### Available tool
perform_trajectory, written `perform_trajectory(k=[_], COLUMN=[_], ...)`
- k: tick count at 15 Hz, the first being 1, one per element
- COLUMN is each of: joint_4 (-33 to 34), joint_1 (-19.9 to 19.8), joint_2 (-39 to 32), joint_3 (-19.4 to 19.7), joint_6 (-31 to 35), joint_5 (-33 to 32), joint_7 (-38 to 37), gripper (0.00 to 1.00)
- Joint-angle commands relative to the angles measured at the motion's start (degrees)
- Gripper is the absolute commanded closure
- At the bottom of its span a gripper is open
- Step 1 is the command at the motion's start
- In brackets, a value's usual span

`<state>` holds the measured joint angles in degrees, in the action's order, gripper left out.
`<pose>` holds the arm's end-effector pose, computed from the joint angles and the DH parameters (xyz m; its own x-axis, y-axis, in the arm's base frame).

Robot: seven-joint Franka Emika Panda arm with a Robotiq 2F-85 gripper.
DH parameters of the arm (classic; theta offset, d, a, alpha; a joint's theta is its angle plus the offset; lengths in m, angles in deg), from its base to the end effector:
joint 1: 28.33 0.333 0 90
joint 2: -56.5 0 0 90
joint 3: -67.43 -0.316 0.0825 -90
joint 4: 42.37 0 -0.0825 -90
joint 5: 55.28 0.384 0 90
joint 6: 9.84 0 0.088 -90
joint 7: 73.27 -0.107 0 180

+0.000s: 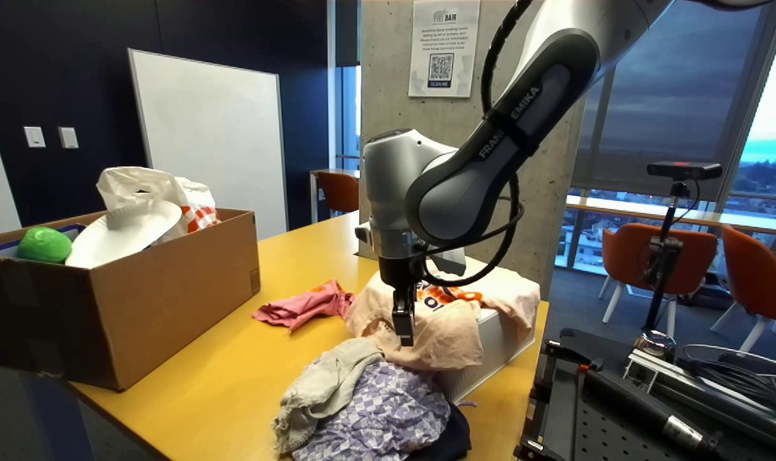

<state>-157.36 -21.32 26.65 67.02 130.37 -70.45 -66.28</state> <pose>0.5916 0.0768 0.1859 0.8931 0.4355 -0.1126 0.4480 -0.8839 0.1346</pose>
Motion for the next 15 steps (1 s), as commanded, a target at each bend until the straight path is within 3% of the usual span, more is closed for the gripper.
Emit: perform_trajectory(k=[1, 4, 8, 12, 15], joint_4=[-6.3, -12.4, -19.4, -20.9, -22.7], joint_1=[-2.7, -3.8, -5.8, -8.9, -9.9], joint_2=[6.7, 12.2, 18.0, 17.5, 18.1], joint_3=[0.3, 2.3, 4.9, 5.9, 7.8], joint_6=[-1.9, -2.9, -1.9, -0.5, 0.5], joint_5=[0.2, -1.6, -6.9, -9.3, -12.8], joint_7=[1.4, -0.4, 1.1, 4.0, 1.4], gripper=[0.21, 0.01, 0.00, 0.00, 0.00])
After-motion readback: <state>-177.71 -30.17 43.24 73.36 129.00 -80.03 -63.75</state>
